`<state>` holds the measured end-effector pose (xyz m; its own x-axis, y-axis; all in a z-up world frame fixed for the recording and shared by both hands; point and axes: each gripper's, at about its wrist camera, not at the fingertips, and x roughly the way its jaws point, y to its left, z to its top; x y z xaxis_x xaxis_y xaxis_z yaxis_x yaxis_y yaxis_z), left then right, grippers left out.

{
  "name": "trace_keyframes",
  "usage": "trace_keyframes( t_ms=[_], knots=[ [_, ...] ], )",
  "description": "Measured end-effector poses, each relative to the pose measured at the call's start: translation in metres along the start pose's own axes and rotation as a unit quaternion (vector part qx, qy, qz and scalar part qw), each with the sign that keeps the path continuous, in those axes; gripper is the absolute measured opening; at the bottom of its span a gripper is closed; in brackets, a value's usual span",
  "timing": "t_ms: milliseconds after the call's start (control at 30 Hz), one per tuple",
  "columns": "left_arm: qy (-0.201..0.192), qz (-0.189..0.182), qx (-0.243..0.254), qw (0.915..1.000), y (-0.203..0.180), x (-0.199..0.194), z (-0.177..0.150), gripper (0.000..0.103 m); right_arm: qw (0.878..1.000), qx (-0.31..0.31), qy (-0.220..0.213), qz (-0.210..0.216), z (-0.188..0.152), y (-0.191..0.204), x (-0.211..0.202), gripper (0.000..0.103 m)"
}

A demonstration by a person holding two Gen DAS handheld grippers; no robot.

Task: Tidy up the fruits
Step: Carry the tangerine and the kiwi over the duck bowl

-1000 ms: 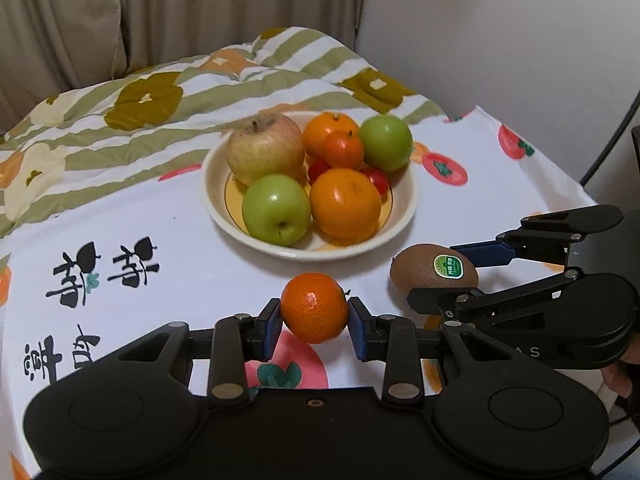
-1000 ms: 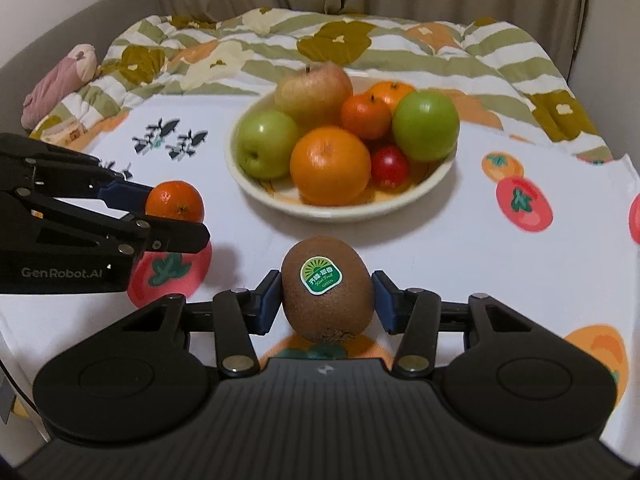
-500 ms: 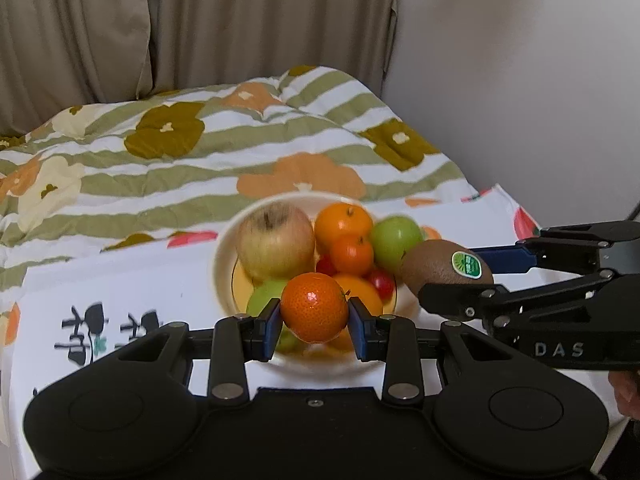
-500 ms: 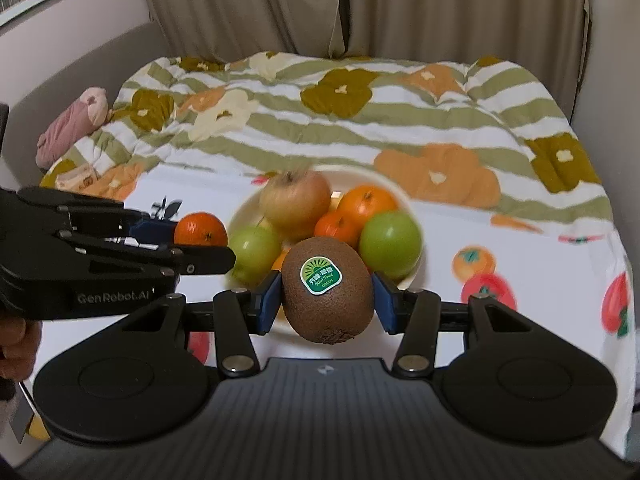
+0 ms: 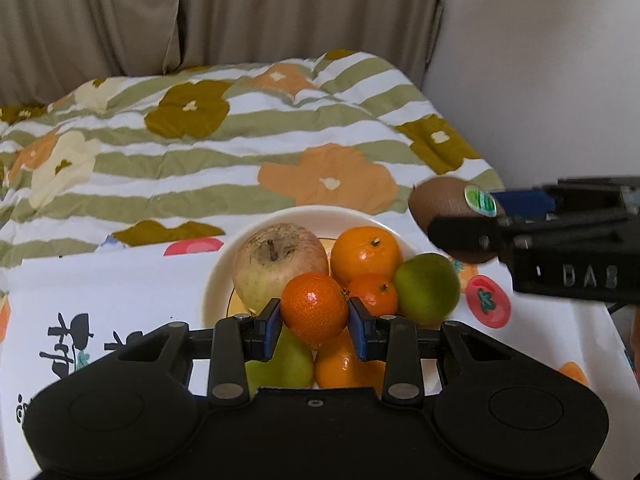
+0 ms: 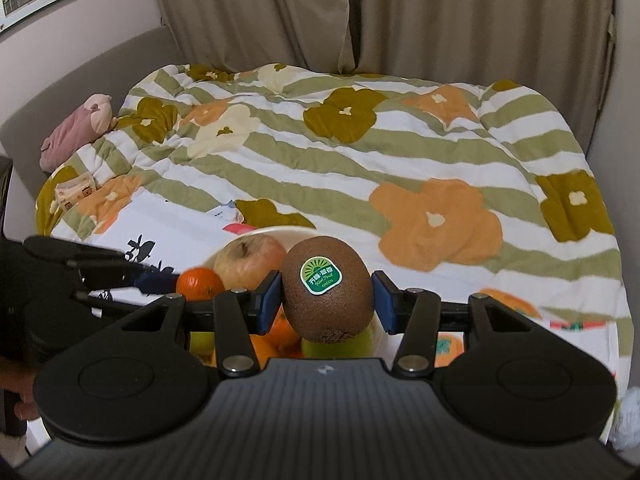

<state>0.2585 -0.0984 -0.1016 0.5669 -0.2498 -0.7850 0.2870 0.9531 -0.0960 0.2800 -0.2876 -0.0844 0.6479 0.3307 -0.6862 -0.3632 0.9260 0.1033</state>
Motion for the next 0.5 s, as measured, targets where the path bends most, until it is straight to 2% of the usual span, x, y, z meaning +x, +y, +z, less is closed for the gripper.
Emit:
trace_keyframes(
  t_ms=[500],
  knots=[
    [0.03,0.019,-0.024,0.9991,-0.008,0.02,0.006,0.039,0.999,-0.016,0.026,0.041,0.037,-0.018,0.052,0.063]
  ],
)
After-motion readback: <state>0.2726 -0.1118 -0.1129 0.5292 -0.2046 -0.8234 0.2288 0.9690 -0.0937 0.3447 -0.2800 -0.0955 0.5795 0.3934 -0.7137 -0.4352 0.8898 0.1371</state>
